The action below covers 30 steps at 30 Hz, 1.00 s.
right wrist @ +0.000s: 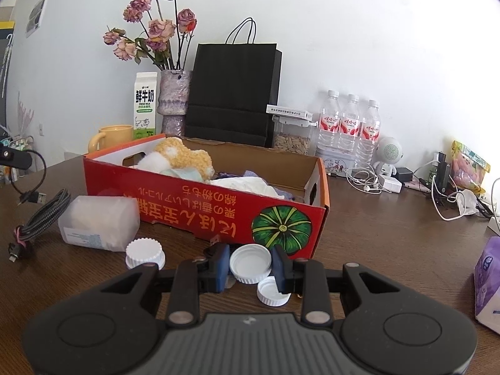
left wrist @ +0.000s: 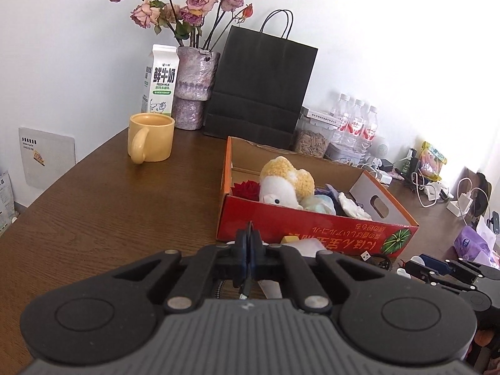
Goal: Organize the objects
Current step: 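Carry the black cable and white cap over the box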
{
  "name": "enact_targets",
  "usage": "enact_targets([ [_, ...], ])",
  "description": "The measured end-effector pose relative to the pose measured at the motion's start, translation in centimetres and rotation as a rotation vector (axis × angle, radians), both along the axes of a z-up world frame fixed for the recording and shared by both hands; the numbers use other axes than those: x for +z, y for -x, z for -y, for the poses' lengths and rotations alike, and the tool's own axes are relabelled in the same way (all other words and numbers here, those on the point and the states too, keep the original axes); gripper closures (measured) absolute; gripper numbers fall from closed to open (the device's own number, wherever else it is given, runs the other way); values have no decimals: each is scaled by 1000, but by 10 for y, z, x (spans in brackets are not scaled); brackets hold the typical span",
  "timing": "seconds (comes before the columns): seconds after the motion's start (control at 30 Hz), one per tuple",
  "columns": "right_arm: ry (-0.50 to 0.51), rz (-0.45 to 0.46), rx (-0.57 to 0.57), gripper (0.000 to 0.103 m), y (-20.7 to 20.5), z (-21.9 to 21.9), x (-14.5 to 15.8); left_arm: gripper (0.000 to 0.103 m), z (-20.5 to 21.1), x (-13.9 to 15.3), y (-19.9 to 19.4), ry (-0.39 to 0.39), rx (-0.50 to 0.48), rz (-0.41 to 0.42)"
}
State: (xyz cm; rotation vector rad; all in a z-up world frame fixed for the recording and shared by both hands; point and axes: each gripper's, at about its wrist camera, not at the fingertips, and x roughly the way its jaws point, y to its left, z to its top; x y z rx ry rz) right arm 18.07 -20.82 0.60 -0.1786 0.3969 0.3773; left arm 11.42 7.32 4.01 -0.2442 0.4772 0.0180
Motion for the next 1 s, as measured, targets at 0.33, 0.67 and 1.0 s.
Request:
enact_targets([
  [0.33, -23, 55, 37, 75, -11, -12, 23, 100, 19, 30, -27, -37, -48, 87],
  [0.67, -55, 98, 42, 75, -51, -27, 46, 100, 53, 43, -75, -67, -131, 139],
  [1.0, -89, 72, 47, 75, -109, -46, 49, 100, 79, 33, -138, -62, -192, 115],
])
